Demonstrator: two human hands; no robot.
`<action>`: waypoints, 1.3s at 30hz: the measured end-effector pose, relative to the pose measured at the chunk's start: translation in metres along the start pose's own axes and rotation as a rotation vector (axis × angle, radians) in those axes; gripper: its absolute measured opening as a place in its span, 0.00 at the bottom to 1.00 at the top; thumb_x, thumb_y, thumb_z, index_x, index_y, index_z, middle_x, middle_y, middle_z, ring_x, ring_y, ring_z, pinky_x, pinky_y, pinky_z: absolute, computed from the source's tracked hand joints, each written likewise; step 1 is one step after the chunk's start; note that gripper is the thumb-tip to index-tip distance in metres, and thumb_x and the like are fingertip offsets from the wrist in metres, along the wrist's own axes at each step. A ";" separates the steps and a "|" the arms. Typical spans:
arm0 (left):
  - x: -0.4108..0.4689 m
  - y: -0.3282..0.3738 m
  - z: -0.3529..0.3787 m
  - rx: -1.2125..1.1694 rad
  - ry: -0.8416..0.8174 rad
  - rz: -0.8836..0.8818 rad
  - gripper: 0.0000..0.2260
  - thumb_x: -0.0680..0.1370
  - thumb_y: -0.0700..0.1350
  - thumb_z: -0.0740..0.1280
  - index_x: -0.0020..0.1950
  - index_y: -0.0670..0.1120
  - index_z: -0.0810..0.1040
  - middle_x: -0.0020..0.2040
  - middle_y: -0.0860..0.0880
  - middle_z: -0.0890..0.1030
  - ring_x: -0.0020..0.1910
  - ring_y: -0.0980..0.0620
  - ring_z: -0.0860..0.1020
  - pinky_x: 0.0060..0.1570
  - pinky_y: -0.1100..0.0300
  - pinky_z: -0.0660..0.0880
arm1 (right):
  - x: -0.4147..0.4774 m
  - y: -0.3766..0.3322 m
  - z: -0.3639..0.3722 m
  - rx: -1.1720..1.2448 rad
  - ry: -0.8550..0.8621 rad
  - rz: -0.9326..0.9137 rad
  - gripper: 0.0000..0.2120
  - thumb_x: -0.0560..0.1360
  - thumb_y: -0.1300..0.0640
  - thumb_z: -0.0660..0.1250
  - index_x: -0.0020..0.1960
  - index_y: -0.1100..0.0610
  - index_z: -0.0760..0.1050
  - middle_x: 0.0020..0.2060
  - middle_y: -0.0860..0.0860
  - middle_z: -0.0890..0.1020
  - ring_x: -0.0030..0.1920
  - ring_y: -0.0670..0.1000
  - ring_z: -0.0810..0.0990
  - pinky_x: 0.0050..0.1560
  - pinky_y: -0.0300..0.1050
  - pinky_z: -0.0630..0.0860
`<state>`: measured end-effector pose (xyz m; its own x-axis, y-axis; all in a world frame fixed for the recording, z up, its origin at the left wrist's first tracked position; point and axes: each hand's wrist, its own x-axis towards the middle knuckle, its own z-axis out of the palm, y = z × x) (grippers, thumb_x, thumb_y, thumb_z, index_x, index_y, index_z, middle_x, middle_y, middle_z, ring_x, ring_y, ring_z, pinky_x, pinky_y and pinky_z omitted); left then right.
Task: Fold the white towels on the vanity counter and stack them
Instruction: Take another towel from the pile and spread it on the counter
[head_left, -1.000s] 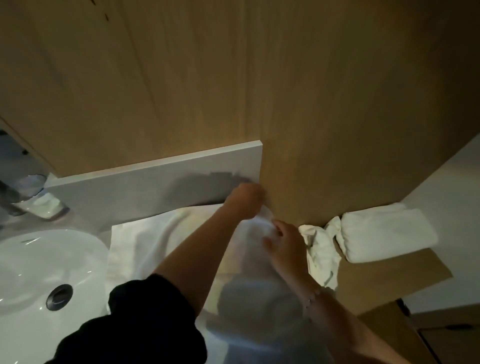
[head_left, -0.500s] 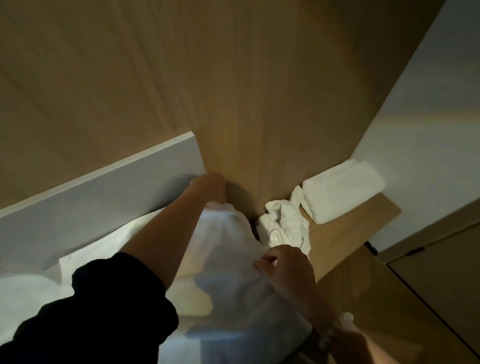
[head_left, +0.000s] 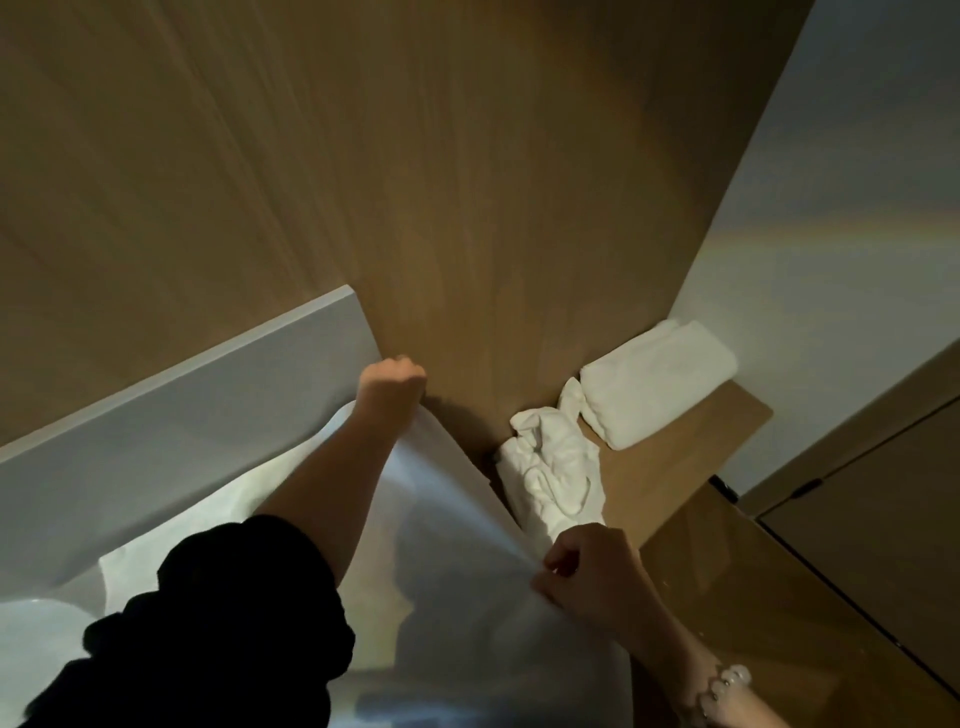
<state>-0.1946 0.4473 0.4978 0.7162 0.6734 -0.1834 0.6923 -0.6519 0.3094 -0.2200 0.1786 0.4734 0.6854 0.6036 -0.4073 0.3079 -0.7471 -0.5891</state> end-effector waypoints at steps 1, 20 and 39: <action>0.002 -0.004 0.003 0.075 -0.014 0.044 0.10 0.80 0.39 0.56 0.42 0.41 0.73 0.39 0.46 0.73 0.58 0.41 0.74 0.49 0.56 0.68 | 0.000 -0.004 -0.003 0.003 -0.016 -0.011 0.04 0.70 0.49 0.72 0.41 0.43 0.77 0.35 0.37 0.75 0.37 0.40 0.75 0.35 0.30 0.70; -0.157 -0.230 -0.015 -0.444 0.481 -0.759 0.18 0.75 0.50 0.65 0.56 0.37 0.77 0.53 0.37 0.80 0.57 0.36 0.75 0.57 0.50 0.71 | 0.043 -0.125 0.076 -0.691 -0.238 -0.581 0.38 0.75 0.38 0.59 0.77 0.46 0.44 0.76 0.56 0.41 0.76 0.57 0.40 0.73 0.56 0.44; -0.172 -0.241 -0.037 -0.857 0.365 -0.891 0.09 0.70 0.42 0.71 0.29 0.48 0.79 0.24 0.49 0.77 0.35 0.44 0.80 0.52 0.51 0.79 | -0.061 -0.185 0.156 -0.567 -0.387 -0.899 0.13 0.78 0.53 0.62 0.53 0.63 0.75 0.47 0.58 0.79 0.51 0.58 0.78 0.29 0.37 0.54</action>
<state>-0.4877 0.5015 0.4896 -0.1210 0.9026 -0.4131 0.5412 0.4089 0.7348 -0.4215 0.3233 0.4987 -0.1553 0.9577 -0.2422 0.9084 0.0421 -0.4161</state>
